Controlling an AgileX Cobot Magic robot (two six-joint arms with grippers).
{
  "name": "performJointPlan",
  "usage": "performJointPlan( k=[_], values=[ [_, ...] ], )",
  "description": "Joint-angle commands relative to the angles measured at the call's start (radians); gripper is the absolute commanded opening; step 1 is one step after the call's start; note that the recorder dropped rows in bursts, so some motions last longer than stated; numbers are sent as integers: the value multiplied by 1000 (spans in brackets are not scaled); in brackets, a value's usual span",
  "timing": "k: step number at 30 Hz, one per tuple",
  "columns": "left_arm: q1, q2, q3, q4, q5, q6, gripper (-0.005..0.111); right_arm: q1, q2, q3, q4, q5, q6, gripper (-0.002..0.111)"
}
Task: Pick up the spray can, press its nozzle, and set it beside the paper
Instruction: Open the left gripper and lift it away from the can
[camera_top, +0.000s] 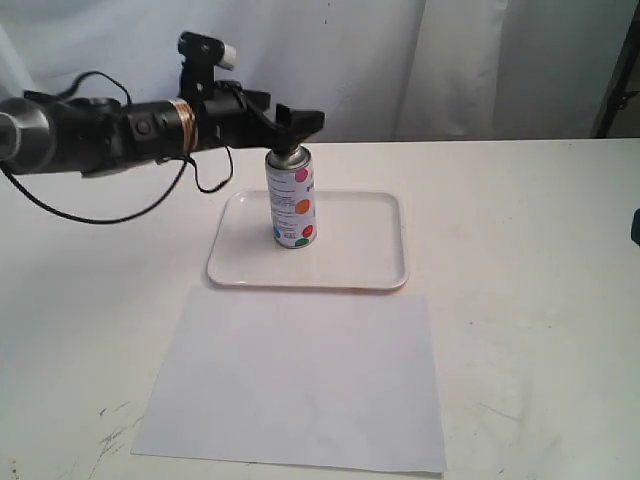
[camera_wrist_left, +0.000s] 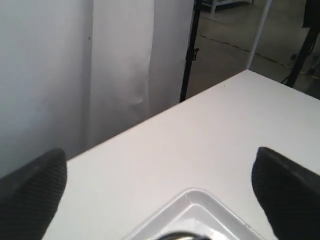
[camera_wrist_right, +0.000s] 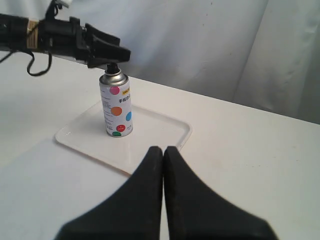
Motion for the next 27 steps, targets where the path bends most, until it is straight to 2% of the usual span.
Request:
performJointPlan(
  k=[1, 4, 6, 7, 10, 14, 16, 18, 27],
  values=[
    [20, -103, -4, 139, -9, -146, 78, -4, -5, 4, -6, 5, 1, 0],
    [25, -167, -4, 304, -35, -285, 54, -4, -5, 4, -6, 5, 1, 0],
    [25, -212, -4, 430, -61, -400, 31, -4, -5, 4, -6, 5, 1, 0],
    [25, -232, -4, 475, -75, -438, 26, -4, -5, 4, -6, 5, 1, 0],
    [25, -279, -4, 584, -103, -548, 23, -4, -5, 4, -6, 5, 1, 0],
    [25, -332, 33, 584, -119, -623, 22, -4, -5, 4, -6, 5, 1, 0],
    [25, -363, 62, 584, -122, -625, 14, -4, -5, 4, -6, 5, 1, 0],
    [25, -399, 97, 584, -137, -615, 0, -4, -5, 4, -6, 5, 1, 0],
    [25, -597, 286, 584, -125, -641, 0, -4, -5, 4, -2, -2, 0, 0]
  ],
)
